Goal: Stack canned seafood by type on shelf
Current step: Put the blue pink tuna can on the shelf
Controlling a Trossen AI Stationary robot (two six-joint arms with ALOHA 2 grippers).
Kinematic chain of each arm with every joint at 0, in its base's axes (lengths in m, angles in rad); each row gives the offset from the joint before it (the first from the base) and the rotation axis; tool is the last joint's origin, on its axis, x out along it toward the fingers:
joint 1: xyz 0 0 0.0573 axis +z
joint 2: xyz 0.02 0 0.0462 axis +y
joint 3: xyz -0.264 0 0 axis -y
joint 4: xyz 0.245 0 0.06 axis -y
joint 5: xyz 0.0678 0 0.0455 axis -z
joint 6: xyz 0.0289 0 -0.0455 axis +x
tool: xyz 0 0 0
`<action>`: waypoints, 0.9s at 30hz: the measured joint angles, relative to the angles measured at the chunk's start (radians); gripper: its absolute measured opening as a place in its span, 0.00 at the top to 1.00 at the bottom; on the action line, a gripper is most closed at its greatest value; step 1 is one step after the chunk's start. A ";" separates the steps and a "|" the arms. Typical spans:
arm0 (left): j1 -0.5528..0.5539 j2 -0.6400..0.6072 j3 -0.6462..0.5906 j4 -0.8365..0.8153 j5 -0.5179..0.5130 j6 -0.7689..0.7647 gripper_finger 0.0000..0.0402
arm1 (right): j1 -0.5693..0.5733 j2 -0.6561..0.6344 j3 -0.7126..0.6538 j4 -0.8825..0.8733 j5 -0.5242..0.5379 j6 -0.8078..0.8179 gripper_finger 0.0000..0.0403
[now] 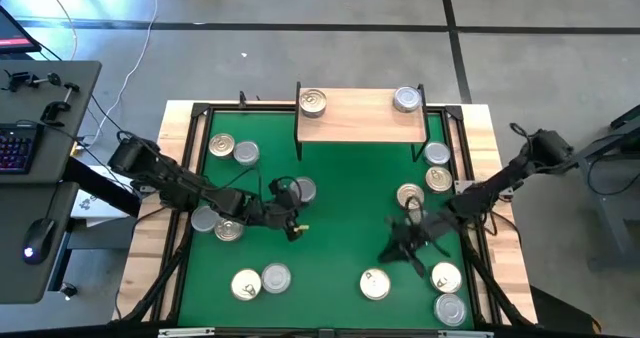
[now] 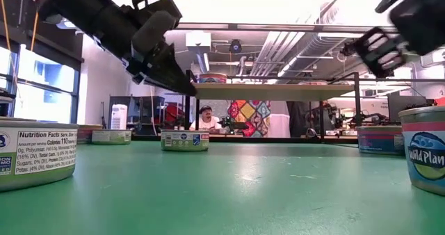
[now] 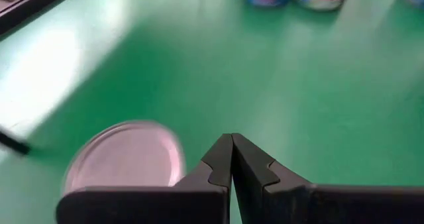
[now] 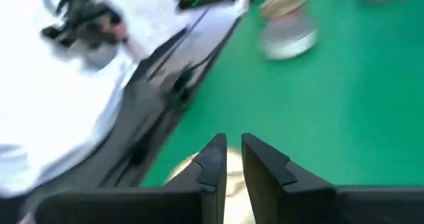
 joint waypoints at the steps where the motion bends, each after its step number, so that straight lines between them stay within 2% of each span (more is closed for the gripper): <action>1: -0.006 0.008 0.000 0.023 0.001 0.005 1.00 | 0.024 0.023 0.024 -0.032 0.000 0.015 0.90; 6: -0.031 0.047 0.000 0.102 0.003 0.007 1.00 | 0.099 0.165 0.158 -0.221 -0.022 0.078 0.96; 12: -0.050 0.074 -0.001 0.148 0.004 0.007 1.00 | 0.103 0.326 0.316 -0.420 -0.015 0.047 0.99; 16: -0.050 0.080 -0.001 0.157 0.004 0.015 1.00 | 0.060 0.401 0.405 -0.541 0.098 -0.083 0.99; 20: -0.048 0.080 -0.001 0.184 0.004 0.040 1.00 | -0.004 0.432 0.467 -0.552 0.317 -0.295 1.00; 23: -0.049 0.080 0.000 0.208 0.005 0.057 1.00 | -0.036 0.426 0.521 -0.586 0.433 -0.393 1.00; 27: -0.049 0.080 0.000 0.221 0.008 0.051 1.00 | -0.048 0.385 0.572 -0.640 0.460 -0.441 1.00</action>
